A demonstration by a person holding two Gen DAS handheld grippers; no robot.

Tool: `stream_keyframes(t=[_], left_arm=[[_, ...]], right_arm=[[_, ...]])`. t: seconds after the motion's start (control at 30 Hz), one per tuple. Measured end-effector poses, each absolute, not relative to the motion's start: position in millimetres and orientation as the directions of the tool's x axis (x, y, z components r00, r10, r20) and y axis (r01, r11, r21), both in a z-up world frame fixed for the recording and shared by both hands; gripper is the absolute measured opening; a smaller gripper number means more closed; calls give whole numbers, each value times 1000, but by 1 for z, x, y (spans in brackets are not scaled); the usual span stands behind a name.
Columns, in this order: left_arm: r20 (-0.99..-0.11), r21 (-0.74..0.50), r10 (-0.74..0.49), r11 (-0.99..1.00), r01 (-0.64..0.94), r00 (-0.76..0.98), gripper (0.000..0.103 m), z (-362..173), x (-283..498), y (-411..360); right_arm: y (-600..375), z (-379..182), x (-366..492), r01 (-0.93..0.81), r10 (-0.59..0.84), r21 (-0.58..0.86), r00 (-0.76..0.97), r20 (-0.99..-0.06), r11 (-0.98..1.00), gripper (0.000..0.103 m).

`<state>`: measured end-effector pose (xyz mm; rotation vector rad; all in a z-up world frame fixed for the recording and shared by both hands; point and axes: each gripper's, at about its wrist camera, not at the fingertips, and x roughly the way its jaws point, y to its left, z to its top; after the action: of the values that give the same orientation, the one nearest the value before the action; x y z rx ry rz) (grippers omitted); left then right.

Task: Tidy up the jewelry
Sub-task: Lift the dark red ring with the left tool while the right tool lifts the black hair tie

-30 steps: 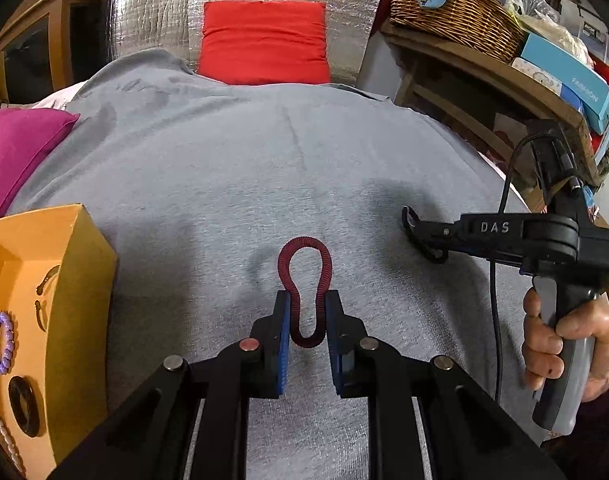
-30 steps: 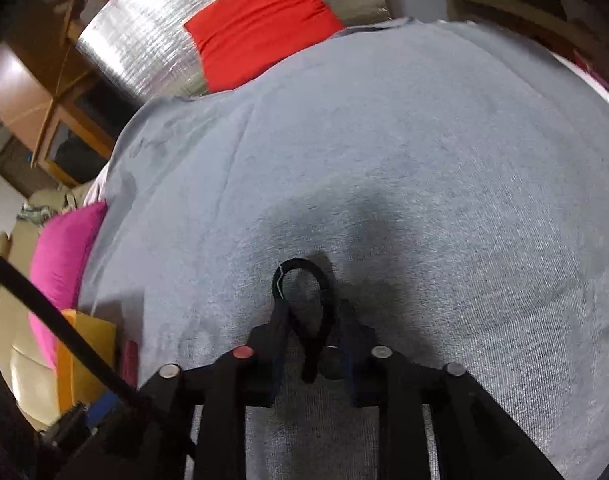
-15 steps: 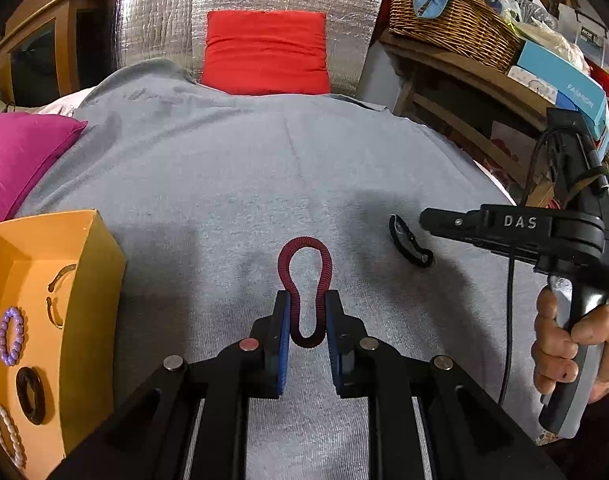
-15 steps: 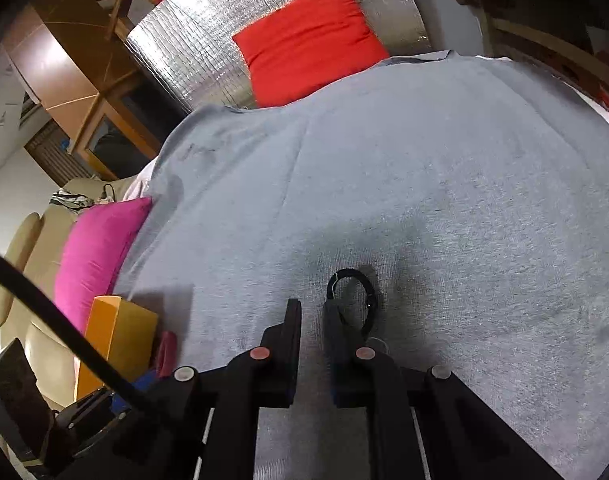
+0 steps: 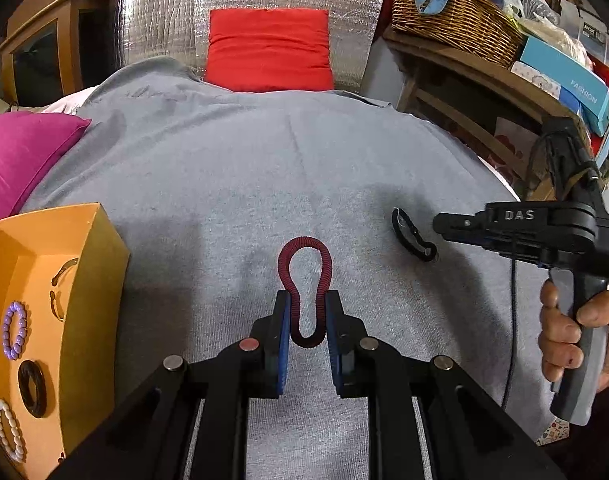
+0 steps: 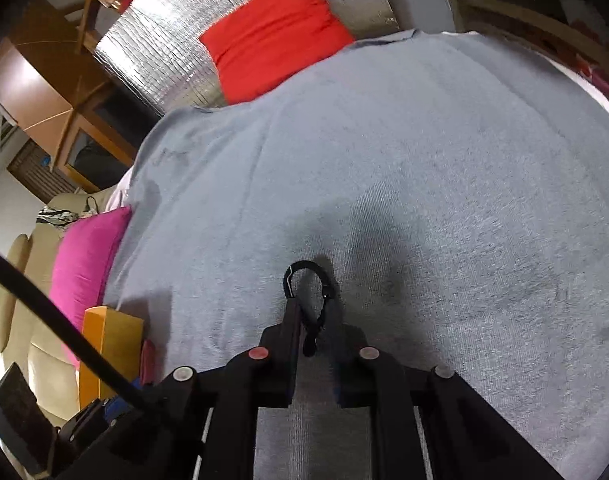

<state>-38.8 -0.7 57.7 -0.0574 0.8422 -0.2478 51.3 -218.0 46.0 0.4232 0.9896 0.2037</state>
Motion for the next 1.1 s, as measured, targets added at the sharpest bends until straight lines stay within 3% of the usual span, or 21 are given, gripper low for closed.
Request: stream_keyframes(t=[0.1, 0.3, 0.33, 0.4, 0.43, 0.77, 0.93, 0.97, 1.07, 1.1], left_arm=[[-732, -148, -239, 970, 193, 638, 18, 57, -39, 1], [-731, -152, -235, 971, 183, 641, 18, 58, -42, 7], [-730, -153, -235, 971, 182, 641, 18, 58, -42, 7], [-727, -153, -235, 971, 181, 645, 18, 59, -43, 8], [-725, -155, -237, 971, 182, 647, 18, 60, -44, 8], [-696, -165, -232, 973, 163, 679, 18, 74, -60, 15], [-686, -159, -231, 973, 167, 690, 18, 78, -70, 18], [-688, -159, -230, 973, 166, 688, 18, 77, -70, 18], [-695, -159, -228, 974, 164, 682, 18, 75, -69, 17], [-695, -158, -227, 974, 164, 682, 18, 76, -69, 17]], right_arm=[[-211, 40, 57, 33, 323, 399, 527, -786, 916, 30], [-201, 29, 63, 33, 276, 344, 531, -801, 938, 32], [-198, 27, 64, 26, 264, 326, 528, -807, 945, 31], [-195, 25, 63, 15, 238, 292, 539, -808, 956, 10], [-193, 26, 63, 2, 234, 279, 538, -810, 960, 7], [-184, 60, 42, -108, 353, 365, 603, -715, 925, 5], [-190, 70, 36, -83, 350, 381, 604, -716, 921, 6], [-195, 66, 38, -58, 353, 399, 591, -725, 915, 8], [-198, 56, 43, -15, 305, 362, 573, -761, 932, 30], [-198, 53, 45, -12, 300, 356, 569, -766, 934, 30]])
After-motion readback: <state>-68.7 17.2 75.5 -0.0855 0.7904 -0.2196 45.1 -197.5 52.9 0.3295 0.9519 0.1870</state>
